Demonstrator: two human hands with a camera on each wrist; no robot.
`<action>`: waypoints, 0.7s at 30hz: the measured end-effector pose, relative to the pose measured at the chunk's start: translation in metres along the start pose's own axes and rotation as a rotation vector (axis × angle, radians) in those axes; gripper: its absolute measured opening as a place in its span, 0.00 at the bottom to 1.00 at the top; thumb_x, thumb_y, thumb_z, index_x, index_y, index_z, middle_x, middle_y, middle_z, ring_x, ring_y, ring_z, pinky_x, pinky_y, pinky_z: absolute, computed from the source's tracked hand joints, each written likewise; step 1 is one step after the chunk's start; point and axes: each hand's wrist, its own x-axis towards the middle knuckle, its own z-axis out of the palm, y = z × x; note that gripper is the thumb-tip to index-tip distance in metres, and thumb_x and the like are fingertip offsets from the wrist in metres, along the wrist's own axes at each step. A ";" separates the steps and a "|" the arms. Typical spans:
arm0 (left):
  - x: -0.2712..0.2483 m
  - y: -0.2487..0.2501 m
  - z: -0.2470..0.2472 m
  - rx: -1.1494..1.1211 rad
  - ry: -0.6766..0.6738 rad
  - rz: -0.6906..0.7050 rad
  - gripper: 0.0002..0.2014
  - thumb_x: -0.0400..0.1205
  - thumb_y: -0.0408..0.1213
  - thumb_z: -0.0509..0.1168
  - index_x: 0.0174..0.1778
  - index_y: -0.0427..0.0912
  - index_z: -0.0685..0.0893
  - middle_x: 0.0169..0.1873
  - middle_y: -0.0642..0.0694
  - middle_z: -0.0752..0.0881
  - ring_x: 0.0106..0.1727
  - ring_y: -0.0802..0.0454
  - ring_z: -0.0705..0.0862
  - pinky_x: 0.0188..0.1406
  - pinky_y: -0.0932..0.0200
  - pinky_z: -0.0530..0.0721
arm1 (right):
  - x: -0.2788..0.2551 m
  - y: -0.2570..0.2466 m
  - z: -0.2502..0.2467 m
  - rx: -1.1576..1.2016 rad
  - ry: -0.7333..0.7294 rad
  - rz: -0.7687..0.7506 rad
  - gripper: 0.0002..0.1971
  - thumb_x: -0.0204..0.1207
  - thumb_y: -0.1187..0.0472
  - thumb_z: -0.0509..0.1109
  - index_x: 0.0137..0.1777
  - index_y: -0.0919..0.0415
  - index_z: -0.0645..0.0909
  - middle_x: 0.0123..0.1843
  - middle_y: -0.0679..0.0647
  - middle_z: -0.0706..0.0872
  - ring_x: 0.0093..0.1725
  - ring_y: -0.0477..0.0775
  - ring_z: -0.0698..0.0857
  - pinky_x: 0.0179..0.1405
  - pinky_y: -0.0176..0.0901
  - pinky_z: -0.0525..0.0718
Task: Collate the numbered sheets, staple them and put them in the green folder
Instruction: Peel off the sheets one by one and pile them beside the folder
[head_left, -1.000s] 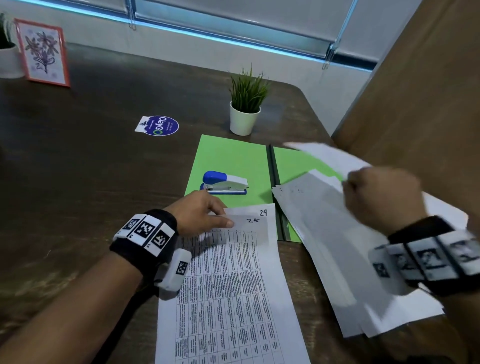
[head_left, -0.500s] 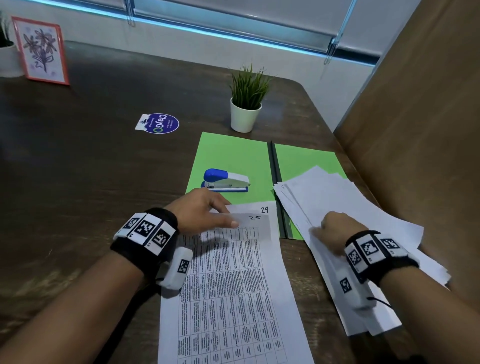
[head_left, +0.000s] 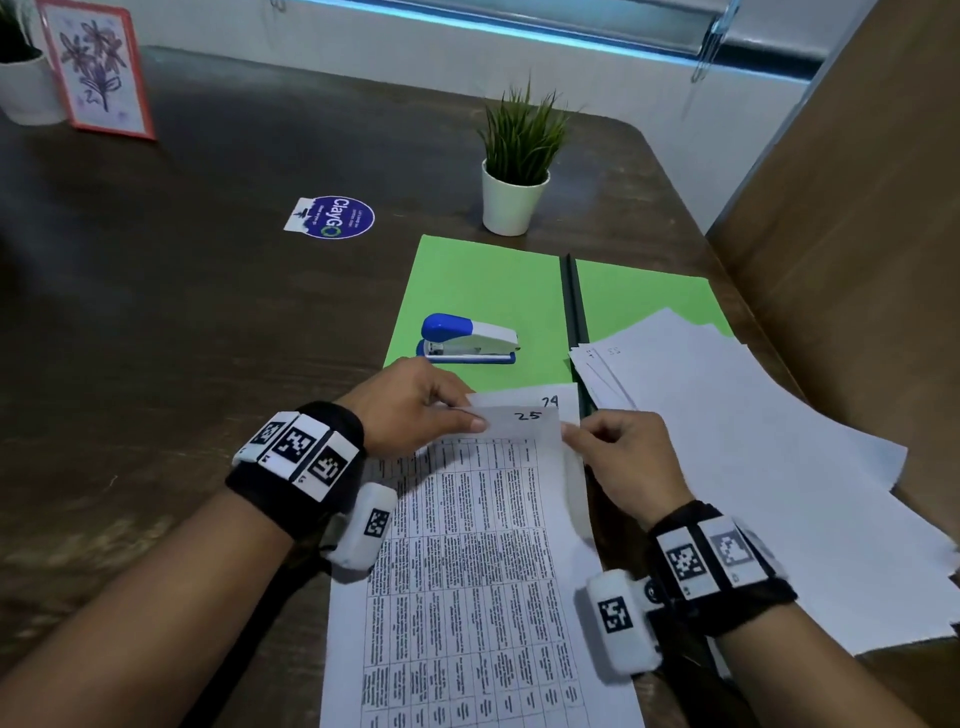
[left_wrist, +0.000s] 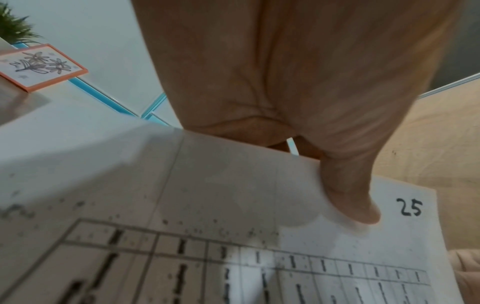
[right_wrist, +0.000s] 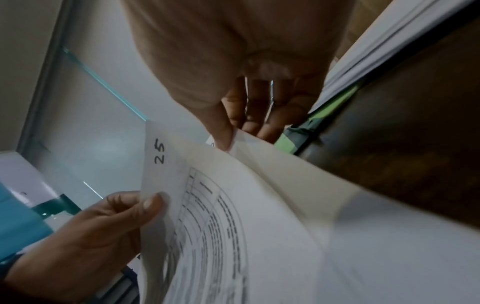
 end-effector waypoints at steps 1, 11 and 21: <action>0.000 0.001 0.000 -0.001 0.000 0.000 0.13 0.76 0.53 0.74 0.42 0.47 0.95 0.52 0.57 0.91 0.52 0.60 0.89 0.58 0.44 0.88 | -0.001 0.001 0.000 0.018 0.018 -0.006 0.17 0.74 0.59 0.79 0.29 0.69 0.83 0.23 0.52 0.79 0.23 0.44 0.73 0.27 0.28 0.74; 0.002 0.004 0.005 -0.067 0.041 -0.016 0.11 0.72 0.49 0.76 0.48 0.51 0.95 0.65 0.59 0.87 0.64 0.64 0.84 0.70 0.44 0.83 | -0.013 0.021 -0.007 0.097 0.062 -0.052 0.06 0.79 0.64 0.73 0.50 0.60 0.92 0.33 0.31 0.86 0.36 0.31 0.84 0.43 0.25 0.78; 0.003 0.001 0.006 -0.031 0.049 -0.035 0.07 0.79 0.47 0.74 0.49 0.53 0.94 0.65 0.62 0.86 0.66 0.64 0.83 0.73 0.43 0.80 | -0.016 0.014 -0.005 0.243 0.137 -0.055 0.15 0.76 0.67 0.76 0.45 0.42 0.86 0.38 0.47 0.92 0.31 0.40 0.84 0.38 0.45 0.85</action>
